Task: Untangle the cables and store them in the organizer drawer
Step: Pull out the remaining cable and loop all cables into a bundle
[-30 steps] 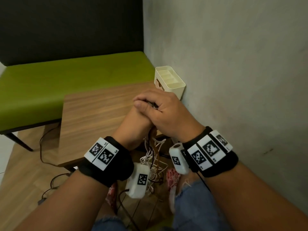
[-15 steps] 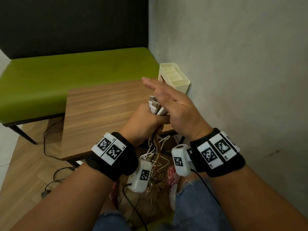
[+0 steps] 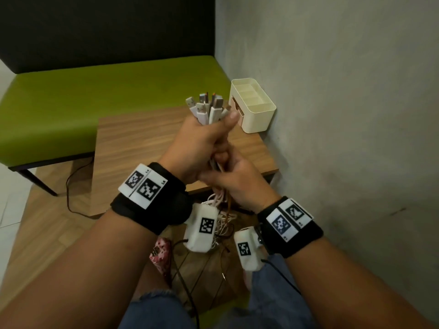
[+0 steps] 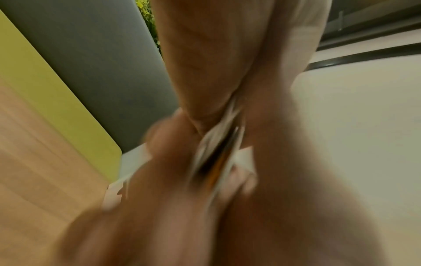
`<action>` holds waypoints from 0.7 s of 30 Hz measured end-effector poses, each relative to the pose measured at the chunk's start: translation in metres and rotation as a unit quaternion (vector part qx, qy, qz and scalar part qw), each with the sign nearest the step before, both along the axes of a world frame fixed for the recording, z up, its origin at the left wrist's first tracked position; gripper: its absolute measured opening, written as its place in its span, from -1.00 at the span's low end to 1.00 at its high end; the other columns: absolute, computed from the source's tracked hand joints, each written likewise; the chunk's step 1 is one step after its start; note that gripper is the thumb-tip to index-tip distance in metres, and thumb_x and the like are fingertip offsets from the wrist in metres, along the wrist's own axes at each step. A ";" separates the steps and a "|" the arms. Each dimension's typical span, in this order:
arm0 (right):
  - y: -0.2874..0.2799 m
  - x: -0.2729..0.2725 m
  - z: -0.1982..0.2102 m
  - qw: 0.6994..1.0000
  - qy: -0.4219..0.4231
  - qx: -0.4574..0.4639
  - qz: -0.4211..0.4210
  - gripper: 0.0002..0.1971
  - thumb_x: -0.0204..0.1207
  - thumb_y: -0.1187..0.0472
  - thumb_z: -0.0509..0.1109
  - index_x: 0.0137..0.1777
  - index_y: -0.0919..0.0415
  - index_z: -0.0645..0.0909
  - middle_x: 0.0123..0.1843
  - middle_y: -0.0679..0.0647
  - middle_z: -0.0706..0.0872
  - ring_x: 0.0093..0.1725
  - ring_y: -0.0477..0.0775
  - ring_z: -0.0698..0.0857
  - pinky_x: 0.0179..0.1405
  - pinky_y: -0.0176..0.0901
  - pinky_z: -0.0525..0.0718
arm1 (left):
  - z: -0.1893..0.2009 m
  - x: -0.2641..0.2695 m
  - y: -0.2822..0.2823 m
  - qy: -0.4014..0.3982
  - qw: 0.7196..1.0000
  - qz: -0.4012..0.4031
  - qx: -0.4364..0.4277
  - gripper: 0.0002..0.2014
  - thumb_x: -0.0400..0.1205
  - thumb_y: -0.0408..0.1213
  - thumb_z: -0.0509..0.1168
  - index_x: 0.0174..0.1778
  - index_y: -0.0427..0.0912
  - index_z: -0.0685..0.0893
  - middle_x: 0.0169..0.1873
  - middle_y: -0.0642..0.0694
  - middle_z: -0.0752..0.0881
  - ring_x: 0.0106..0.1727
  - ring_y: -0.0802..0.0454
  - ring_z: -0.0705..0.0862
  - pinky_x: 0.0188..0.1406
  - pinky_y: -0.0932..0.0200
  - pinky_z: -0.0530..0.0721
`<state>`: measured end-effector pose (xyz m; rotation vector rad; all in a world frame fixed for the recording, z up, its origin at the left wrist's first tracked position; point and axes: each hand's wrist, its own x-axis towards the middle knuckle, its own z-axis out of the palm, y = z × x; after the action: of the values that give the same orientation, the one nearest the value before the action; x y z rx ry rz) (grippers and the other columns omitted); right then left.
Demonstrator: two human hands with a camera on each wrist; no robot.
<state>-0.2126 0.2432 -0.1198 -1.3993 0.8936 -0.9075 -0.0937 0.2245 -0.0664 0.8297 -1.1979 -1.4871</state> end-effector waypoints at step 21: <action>-0.026 -0.026 -0.057 0.926 0.367 -0.009 -0.087 -0.79 0.59 -0.06 0.42 -0.24 -0.07 0.55 -0.01 0.07 0.62 -0.02 0.06 0.65 0.01 -0.01 0.64 | -0.003 0.043 0.000 0.076 0.989 0.108 0.065 -0.69 0.73 -0.24 0.25 -0.31 0.00 0.34 -0.56 0.07 0.17 -0.59 0.17 0.09 -0.66 0.30 0.19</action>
<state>-0.2384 0.2172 -0.1770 -1.7261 1.5913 -0.5002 -0.0503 0.2242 -0.0693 0.8870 -0.8773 -1.4334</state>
